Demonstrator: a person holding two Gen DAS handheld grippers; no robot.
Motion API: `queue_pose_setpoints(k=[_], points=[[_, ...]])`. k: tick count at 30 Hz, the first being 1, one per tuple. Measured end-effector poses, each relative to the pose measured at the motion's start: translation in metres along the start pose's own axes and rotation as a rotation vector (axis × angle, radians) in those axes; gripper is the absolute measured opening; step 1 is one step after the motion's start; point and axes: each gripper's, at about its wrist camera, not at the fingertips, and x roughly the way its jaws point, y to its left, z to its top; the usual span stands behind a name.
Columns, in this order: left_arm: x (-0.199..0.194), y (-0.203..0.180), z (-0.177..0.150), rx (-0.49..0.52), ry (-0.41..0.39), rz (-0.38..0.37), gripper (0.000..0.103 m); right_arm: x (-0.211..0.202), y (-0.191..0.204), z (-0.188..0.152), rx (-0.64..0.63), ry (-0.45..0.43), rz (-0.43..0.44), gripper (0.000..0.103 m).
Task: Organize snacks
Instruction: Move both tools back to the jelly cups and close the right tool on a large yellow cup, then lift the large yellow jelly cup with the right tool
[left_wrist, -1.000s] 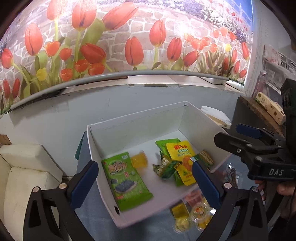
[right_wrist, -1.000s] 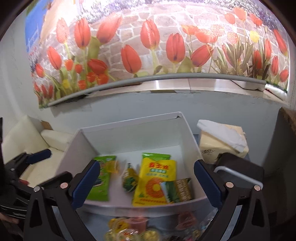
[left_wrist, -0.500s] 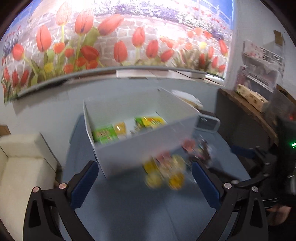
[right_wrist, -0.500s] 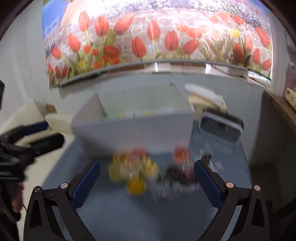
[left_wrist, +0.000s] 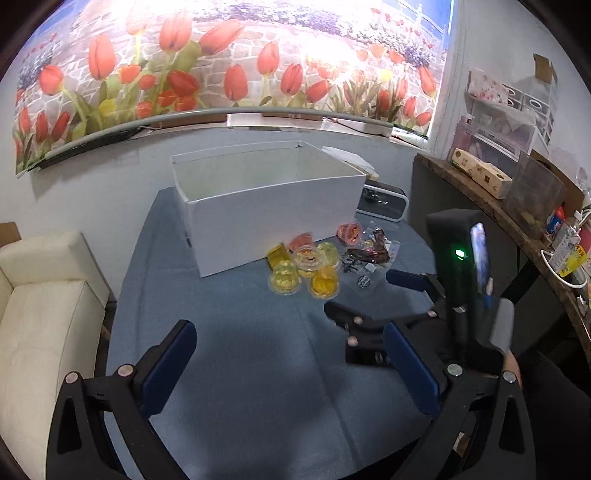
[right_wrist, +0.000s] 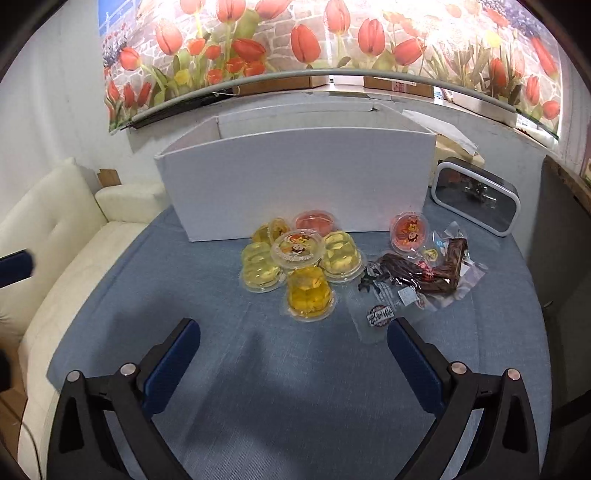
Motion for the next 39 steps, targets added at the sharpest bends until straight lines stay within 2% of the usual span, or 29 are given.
queue_pose_setpoints(k=[3, 5, 7, 8, 14, 17, 22, 23, 24, 30, 31, 39], points=[[-0.003, 0.009, -0.004, -0.026, 0.011, -0.008, 0.103, 0.015, -0.001, 0.003, -0.002, 0.016, 0.001, 0.103], [-0.004, 0.012, -0.007, -0.027, 0.015, 0.001, 0.103, 0.023, 0.0, 0.005, -0.013, 0.019, -0.021, 0.099], [-0.004, 0.015, -0.008, -0.026, 0.015, 0.007, 0.103, 0.033, 0.0, 0.007, -0.02, 0.046, -0.036, 0.079], [-0.004, 0.017, -0.008, -0.029, 0.017, 0.005, 0.103, 0.037, 0.0, 0.007, -0.019, 0.06, -0.041, 0.076], [-0.001, 0.021, -0.011, -0.044, 0.03, -0.011, 0.103, 0.055, -0.001, 0.009, -0.008, 0.09, -0.031, 0.074], [0.001, 0.022, -0.011, -0.048, 0.036, -0.016, 0.103, 0.063, 0.0, 0.011, -0.015, 0.109, -0.038, 0.063], [0.005, 0.026, -0.011, -0.058, 0.045, -0.011, 0.103, 0.069, 0.002, 0.015, -0.028, 0.103, -0.049, 0.06], [0.006, 0.026, -0.011, -0.06, 0.048, -0.012, 0.103, 0.07, 0.003, 0.016, -0.032, 0.102, -0.057, 0.057], [0.007, 0.027, -0.012, -0.061, 0.05, -0.013, 0.103, 0.07, 0.003, 0.016, -0.04, 0.097, -0.068, 0.05], [0.012, 0.028, -0.013, -0.063, 0.058, -0.017, 0.103, 0.069, -0.001, 0.015, -0.043, 0.087, -0.057, 0.045], [0.013, 0.028, -0.013, -0.062, 0.059, -0.018, 0.103, 0.069, -0.001, 0.015, -0.041, 0.083, -0.05, 0.041], [0.019, 0.031, -0.011, -0.065, 0.065, -0.016, 0.103, 0.053, -0.003, 0.002, -0.043, 0.076, -0.047, 0.041]])
